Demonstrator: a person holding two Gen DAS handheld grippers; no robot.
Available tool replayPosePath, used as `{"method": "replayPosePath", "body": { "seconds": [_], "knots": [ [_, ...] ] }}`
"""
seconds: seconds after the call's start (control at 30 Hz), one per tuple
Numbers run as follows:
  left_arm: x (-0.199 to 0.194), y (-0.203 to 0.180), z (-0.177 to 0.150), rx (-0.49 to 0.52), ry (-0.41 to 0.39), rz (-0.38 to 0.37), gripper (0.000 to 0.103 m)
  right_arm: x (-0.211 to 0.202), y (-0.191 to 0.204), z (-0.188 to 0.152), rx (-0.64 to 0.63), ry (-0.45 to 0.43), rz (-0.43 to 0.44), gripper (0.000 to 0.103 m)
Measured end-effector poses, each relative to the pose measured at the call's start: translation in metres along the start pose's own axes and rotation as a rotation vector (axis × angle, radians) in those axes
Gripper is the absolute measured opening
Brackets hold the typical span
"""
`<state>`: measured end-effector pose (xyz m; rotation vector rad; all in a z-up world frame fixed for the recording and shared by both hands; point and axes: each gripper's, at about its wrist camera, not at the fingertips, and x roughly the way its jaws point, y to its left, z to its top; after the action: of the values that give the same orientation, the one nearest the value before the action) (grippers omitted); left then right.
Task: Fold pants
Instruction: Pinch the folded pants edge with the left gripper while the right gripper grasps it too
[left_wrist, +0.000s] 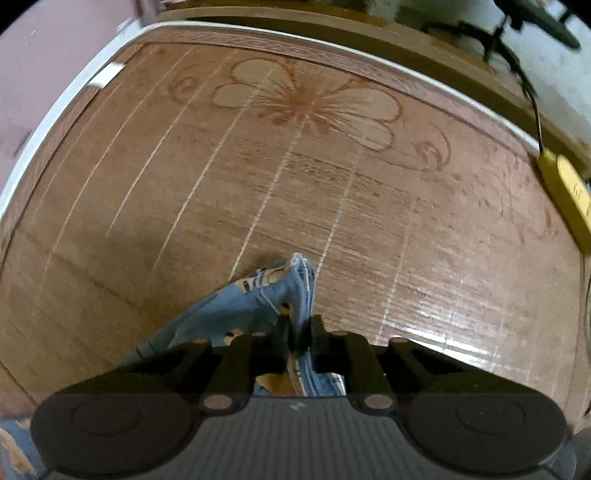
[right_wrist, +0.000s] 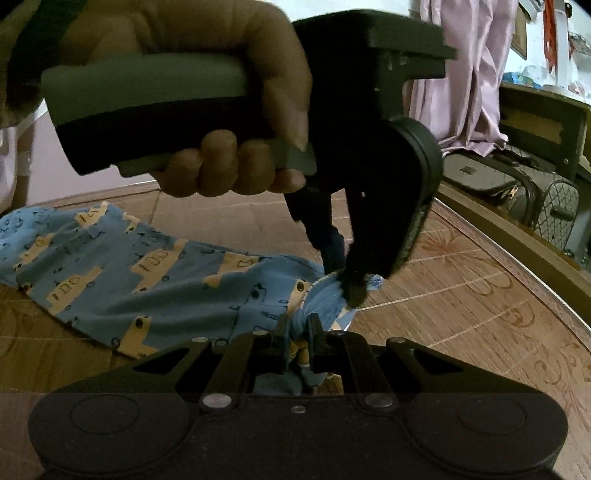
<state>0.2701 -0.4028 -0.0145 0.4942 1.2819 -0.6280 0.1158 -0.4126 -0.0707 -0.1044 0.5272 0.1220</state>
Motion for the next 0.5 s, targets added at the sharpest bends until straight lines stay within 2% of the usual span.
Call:
{"method": "replayPosePath", "body": {
  "seconds": [0.07, 0.13, 0.2, 0.3, 0.37, 0.5],
  "knots": [
    [-0.006, 0.013, -0.006, -0.046, -0.027, -0.058, 0.009, -0.004, -0.002, 0.001, 0.012, -0.014, -0.007, 0.013],
    [-0.012, 0.027, -0.011, -0.108, -0.047, -0.121, 0.009, -0.009, -0.003, 0.002, 0.017, -0.040, -0.018, 0.021],
    [-0.018, 0.043, -0.017, -0.175, -0.063, -0.176, 0.009, -0.012, -0.002, 0.002, 0.018, -0.059, -0.039, 0.036],
    [-0.023, 0.063, -0.025, -0.260, -0.079, -0.241, 0.009, -0.013, 0.002, 0.002, 0.007, -0.066, -0.047, 0.048],
    [-0.026, 0.070, -0.029, -0.290, -0.092, -0.267, 0.009, -0.010, 0.005, 0.001, -0.004, -0.059, -0.044, 0.051],
    [-0.029, 0.079, -0.039, -0.336, -0.105, -0.319, 0.009, -0.003, 0.009, 0.002, -0.020, -0.060, -0.046, 0.050]
  ]
}}
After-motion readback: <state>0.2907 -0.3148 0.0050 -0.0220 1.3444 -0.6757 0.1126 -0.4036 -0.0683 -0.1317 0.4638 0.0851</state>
